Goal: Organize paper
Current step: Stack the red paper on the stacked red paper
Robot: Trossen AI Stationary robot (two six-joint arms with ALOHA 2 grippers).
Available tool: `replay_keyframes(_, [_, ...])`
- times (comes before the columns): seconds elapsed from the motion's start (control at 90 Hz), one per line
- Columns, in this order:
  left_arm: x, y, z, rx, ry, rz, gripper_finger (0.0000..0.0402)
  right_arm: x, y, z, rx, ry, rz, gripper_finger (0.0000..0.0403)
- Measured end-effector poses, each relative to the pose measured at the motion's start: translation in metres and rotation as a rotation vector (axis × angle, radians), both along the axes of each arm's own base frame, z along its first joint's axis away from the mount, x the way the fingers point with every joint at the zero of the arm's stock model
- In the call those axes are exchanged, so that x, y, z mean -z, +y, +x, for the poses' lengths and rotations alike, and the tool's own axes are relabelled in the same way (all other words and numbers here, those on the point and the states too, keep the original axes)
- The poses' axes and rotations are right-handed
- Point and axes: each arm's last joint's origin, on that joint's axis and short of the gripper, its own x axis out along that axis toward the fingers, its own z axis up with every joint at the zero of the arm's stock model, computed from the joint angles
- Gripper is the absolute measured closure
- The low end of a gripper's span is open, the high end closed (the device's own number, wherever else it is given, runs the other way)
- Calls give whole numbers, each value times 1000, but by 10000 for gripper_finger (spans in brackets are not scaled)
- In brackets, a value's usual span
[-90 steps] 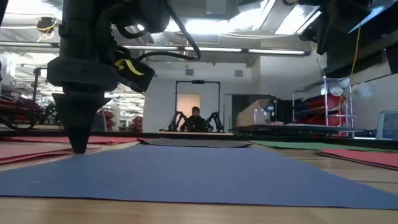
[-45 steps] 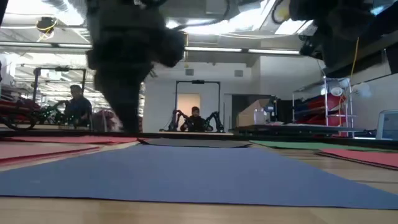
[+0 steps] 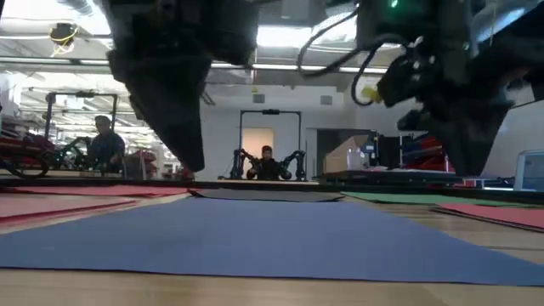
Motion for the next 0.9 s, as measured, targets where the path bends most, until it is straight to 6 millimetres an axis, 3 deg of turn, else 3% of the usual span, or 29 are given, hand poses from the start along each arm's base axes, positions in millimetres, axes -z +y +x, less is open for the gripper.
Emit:
replay_keyframes(0.178, [0,-7,-4,14,-12,21,402,8,-1,7,-8,-21,3,330])
replay_keyframes(0.489, [0,-13,-6,25,-20,36,402,11,-5,7,-1,-24,-2,236])
replay_keyframes(0.722, [0,-13,-6,24,-21,37,402,28,-6,-5,0,5,3,251])
replay_keyframes(0.9, [-1,-13,-6,23,-24,35,402,31,-6,-6,6,4,3,269])
